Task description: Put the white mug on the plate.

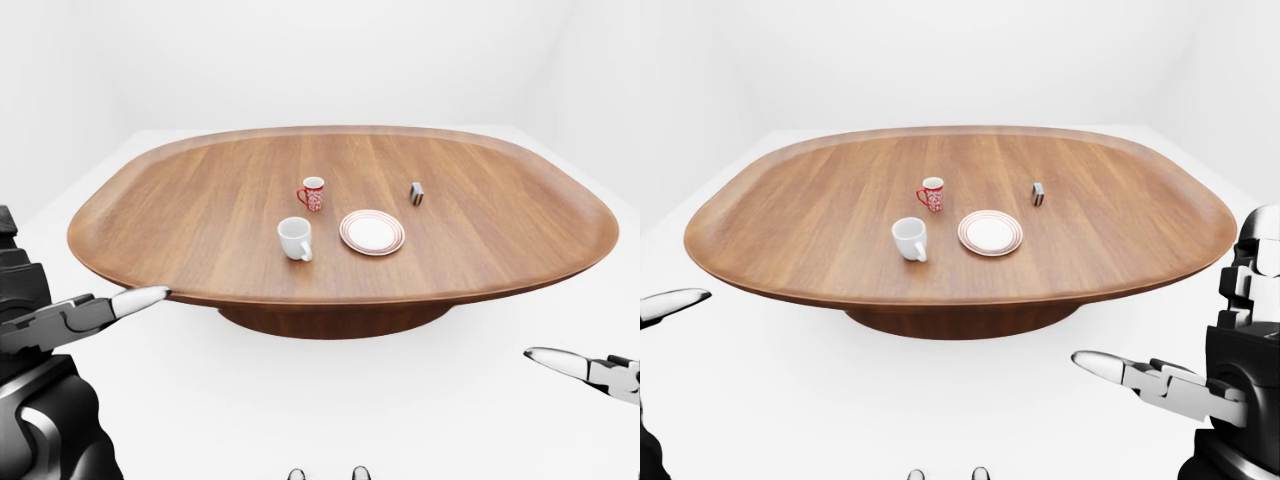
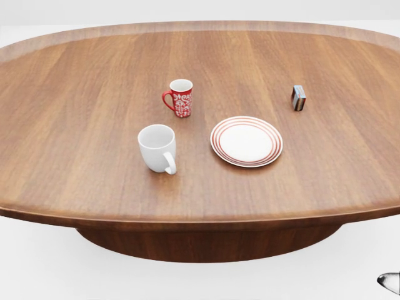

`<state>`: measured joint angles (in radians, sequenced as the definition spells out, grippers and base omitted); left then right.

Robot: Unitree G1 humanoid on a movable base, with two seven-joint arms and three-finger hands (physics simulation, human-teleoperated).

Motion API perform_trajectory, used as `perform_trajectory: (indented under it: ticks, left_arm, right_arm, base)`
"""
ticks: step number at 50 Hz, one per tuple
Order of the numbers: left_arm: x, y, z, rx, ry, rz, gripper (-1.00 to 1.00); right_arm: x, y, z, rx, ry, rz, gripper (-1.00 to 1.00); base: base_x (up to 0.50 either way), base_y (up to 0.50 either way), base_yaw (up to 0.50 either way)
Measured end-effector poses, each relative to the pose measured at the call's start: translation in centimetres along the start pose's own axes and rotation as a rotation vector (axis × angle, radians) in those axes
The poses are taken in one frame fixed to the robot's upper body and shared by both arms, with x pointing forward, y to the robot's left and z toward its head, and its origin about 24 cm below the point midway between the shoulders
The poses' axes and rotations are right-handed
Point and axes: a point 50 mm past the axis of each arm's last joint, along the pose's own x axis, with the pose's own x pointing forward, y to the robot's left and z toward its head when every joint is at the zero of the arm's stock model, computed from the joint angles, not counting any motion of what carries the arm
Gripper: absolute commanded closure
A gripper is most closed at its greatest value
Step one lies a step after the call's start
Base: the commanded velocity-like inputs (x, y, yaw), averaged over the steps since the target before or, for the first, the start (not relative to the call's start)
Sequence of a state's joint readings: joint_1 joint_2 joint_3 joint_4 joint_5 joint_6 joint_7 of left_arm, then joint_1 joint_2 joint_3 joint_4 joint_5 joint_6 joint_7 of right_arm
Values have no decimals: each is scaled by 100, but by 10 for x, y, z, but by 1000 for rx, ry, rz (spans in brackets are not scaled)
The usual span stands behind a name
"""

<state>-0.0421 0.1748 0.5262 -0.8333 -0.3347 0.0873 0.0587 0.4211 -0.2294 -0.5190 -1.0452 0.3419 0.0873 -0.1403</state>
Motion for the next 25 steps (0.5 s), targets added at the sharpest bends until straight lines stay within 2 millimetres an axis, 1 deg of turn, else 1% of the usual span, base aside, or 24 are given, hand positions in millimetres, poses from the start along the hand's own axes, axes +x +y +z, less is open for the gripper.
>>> perform_trajectory:
  ticks: [11, 25]
  left_arm:
    - [0, -2, -3, 0, 14, -3, -100]
    - [-2, -1, -8, 2, 35, -5, -100]
  right_arm:
    - [0, 1, 0, -1, -7, 4, -100]
    - [-1, 4, -1, 11, -8, 19, -100]
  base:
    - [0, 50, 0]
    - [0, 0, 0]
